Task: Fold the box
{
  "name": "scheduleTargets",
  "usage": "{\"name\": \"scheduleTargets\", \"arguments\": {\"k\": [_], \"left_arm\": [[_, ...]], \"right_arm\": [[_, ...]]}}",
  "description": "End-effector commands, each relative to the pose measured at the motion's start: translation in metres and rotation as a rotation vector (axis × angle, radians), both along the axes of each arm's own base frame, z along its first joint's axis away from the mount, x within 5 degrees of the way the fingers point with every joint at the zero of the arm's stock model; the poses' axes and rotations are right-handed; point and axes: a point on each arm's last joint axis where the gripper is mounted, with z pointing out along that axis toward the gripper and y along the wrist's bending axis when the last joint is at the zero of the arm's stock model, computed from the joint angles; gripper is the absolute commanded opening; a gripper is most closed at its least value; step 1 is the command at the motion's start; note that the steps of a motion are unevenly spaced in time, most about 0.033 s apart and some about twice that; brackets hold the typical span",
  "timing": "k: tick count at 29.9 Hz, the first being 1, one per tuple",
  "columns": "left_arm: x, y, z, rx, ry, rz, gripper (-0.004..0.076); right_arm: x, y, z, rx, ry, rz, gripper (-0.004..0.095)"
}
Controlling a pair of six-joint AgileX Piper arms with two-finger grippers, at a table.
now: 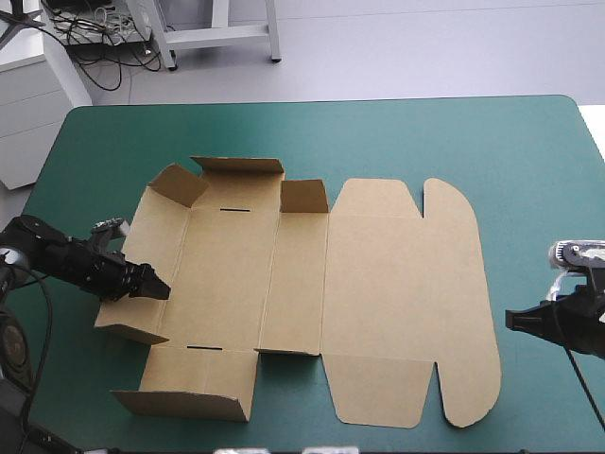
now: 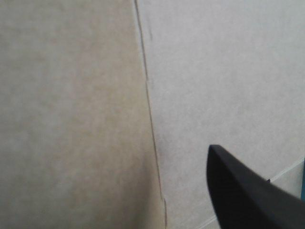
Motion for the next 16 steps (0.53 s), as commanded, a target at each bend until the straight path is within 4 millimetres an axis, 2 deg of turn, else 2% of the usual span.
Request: {"name": "scheduleTargets", "arguments": {"k": [1,4,13,16], "left_arm": [[-0.0047,-0.0049,0.0119,-0.020,0.040,0.014,0.0260],[-0.0062,-0.0019,0.0098,0.020,0.057,0.012,-0.0008],[-0.0037,-0.0009,0.0095,0.038,0.036,0.023,-0.0010],[0.0022,-0.0023,0.0161,0.048,0.001,0.019,-0.0010]], "right_arm": [[0.0024,0.0003,0.0090,-0.003,-0.061,0.002,-0.0015],[0.0021,0.0005,0.0088,-0.002,-0.057,0.003,-0.0015],[0.0022,0.0008,0.0089,0.001,-0.058,0.005,-0.0015],[0.0022,0.0010,0.0090,0.004,-0.059,0.006,-0.0015]]}}
